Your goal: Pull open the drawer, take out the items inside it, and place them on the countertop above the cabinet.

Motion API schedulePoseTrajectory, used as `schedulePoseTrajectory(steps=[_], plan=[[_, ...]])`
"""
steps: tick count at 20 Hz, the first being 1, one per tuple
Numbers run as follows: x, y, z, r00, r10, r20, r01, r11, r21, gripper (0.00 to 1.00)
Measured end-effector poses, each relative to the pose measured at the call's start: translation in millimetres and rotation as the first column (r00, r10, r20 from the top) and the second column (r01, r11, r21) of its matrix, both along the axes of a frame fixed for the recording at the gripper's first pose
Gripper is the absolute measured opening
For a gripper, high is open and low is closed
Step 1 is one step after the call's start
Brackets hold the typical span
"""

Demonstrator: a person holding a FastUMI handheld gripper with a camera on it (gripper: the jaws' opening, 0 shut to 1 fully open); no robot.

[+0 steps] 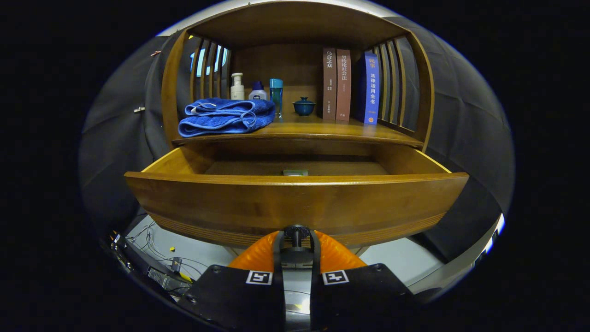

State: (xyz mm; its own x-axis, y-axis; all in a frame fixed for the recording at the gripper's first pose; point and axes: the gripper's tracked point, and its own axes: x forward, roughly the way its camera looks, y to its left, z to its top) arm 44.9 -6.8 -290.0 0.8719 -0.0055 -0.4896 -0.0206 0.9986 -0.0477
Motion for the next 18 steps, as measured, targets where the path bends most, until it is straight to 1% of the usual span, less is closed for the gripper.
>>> schedulePoseTrajectory(steps=[7,12,13,14,18], plan=[[-42,0,0,0.999,0.008,-0.037,-0.008,1.0,-0.002,0.25],[-67,-3,-9,0.995,0.009,-0.094,-0.008,1.0,0.004,0.25],[-69,-5,-14,0.994,0.005,-0.111,-0.005,1.0,0.004,0.24],[-71,-5,-8,0.996,0.005,-0.09,-0.004,1.0,0.011,0.24],[-68,-4,-11,0.996,0.007,-0.093,-0.006,1.0,0.008,0.25]])
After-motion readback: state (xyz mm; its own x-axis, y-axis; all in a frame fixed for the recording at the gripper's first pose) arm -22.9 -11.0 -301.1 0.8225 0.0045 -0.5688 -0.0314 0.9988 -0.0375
